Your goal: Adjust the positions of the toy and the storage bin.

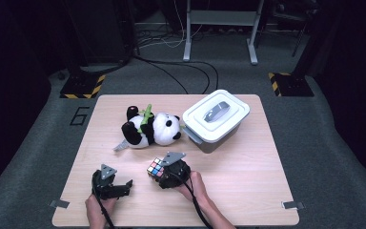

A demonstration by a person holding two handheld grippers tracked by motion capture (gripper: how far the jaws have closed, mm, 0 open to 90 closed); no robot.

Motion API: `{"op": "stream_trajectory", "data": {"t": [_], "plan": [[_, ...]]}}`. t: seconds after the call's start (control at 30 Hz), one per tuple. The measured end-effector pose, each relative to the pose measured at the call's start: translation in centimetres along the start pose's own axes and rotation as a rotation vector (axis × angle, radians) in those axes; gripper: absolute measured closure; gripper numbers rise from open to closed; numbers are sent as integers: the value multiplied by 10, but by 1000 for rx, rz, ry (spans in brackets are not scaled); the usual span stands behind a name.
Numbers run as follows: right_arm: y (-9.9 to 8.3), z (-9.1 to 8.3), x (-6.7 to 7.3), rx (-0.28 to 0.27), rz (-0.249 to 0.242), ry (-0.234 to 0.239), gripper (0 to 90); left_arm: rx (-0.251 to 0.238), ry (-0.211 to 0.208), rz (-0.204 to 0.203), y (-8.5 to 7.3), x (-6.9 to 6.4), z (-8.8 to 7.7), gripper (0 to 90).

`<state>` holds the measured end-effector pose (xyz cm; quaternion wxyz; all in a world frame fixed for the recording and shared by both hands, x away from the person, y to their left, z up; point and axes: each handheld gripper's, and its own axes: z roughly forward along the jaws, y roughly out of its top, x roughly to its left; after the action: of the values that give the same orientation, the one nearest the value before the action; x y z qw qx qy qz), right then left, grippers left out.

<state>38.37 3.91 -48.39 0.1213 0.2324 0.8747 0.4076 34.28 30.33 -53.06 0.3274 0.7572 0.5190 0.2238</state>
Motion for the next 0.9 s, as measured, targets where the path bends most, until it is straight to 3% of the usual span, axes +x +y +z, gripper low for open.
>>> {"op": "stream_trajectory", "data": {"t": [0.27,0.5,0.57,0.63,0.73,0.9], "plan": [[-4,14,4,17,13,16,331,0,0,1,0,0,0,60],[-7,17,8,8,3,-1,315,0,0,0,0,0,0,61],[-9,13,7,-18,13,16,196,0,0,0,0,0,0,61],[-8,7,7,-28,28,18,146,0,0,0,0,0,0,60],[-12,-6,5,-39,55,27,123,-1,0,0,0,0,0,61],[-26,-32,-2,-49,79,5,90,-5,1,-1,0,0,0,61]]}}
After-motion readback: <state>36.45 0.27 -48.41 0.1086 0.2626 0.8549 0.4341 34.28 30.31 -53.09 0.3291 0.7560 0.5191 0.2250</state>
